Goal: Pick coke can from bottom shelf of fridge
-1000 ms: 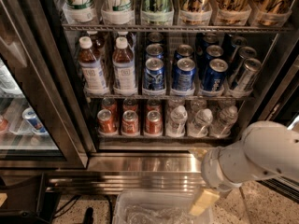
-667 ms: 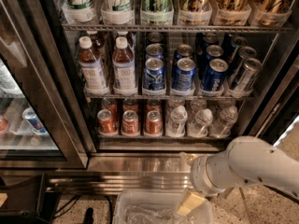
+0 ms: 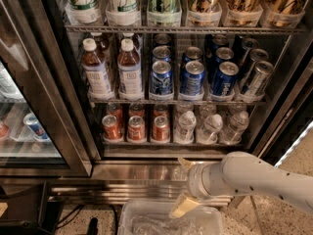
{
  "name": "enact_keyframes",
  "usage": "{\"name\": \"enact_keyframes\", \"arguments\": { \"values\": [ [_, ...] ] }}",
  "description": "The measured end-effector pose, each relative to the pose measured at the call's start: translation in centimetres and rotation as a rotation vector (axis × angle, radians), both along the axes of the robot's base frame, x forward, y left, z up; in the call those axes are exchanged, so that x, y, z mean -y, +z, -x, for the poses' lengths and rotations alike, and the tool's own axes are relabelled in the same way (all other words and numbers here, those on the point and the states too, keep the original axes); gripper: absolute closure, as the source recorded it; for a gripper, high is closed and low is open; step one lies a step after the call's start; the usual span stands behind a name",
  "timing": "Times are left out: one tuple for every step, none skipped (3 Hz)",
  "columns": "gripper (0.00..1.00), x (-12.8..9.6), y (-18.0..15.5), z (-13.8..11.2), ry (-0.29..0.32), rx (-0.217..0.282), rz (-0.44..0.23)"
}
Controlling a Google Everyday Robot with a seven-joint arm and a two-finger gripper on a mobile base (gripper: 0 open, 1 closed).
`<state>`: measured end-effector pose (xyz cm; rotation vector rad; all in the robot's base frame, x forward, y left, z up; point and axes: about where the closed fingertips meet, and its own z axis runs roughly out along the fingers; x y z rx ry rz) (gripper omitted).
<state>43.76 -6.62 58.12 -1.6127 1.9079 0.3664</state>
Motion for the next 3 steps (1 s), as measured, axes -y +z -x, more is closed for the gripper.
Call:
{"name": "enact_keyframes", "arguments": {
  "values": [
    [0.0,-1.4,-0.9,-1.1,-0.023,0.049,-0.059],
    [0.0,-2.7,-0.7,-3.4,-0.113,0.139,-0.134],
    [0.0,-3.7,-0.3,-5.0,-0.213,0.207,-0.197]
  ]
}}
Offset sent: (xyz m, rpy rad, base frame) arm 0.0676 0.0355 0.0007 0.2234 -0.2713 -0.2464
